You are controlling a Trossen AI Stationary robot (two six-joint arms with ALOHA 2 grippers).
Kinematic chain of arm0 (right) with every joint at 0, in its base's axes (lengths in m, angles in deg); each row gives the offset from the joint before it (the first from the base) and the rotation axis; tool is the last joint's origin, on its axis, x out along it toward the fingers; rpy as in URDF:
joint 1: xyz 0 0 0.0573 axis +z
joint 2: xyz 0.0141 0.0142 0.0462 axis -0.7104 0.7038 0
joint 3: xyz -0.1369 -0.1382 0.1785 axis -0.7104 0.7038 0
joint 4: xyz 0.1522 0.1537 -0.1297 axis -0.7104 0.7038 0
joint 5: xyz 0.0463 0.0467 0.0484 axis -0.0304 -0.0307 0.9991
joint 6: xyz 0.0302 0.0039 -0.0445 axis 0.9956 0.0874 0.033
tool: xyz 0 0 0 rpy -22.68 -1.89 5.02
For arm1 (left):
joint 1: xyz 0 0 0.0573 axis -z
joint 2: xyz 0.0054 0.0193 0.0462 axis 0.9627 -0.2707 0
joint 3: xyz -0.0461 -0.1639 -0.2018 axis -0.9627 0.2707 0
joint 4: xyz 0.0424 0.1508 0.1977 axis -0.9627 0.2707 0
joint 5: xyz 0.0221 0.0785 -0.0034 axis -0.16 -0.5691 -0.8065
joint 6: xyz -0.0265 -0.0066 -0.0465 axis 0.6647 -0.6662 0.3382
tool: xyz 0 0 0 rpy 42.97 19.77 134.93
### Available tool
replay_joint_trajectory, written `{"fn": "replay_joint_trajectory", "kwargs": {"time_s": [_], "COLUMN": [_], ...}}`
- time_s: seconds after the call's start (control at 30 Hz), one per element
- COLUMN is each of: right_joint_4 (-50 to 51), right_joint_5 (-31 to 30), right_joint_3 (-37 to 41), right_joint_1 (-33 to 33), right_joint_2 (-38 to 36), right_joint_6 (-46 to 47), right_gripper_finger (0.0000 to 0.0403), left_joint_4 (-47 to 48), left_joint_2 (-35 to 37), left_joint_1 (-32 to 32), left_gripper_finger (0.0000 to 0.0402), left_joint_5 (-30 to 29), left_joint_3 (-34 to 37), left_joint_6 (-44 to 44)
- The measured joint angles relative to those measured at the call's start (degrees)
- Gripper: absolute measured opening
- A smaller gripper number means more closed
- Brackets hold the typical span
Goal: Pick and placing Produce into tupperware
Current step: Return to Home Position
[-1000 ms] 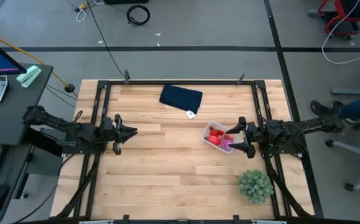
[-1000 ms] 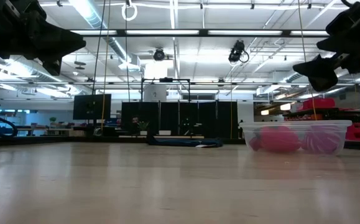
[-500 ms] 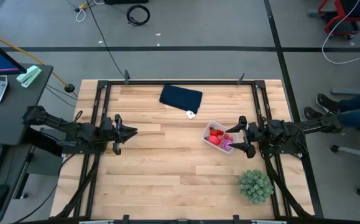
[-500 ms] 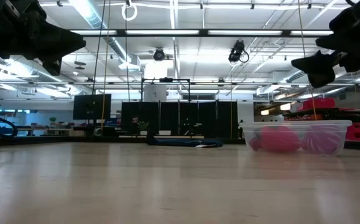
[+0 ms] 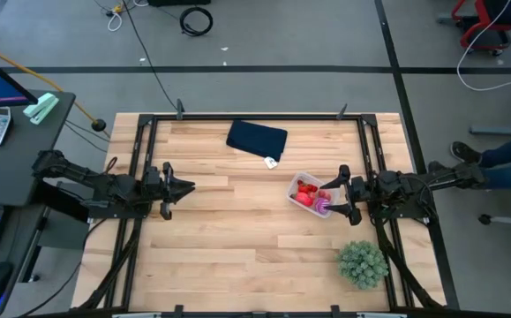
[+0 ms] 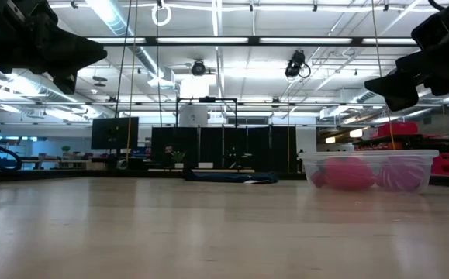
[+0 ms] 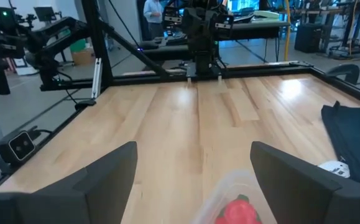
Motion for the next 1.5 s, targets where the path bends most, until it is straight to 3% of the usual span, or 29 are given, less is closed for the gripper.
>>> {"fn": "replay_joint_trajectory", "kwargs": {"time_s": [1.5], "right_joint_4": [0.0], "right_joint_5": [0.0], "right_joint_3": [0.0], "right_joint_1": [0.0], "right_joint_2": [0.0], "right_joint_6": [0.5], "right_gripper_finger": [0.0323], "left_joint_4": [0.0], "left_joint_2": [0.0], "left_joint_1": [0.0], "left_gripper_finger": [0.0078], "left_joint_5": [0.0], "left_joint_3": [0.0], "left_joint_6": [0.0]}}
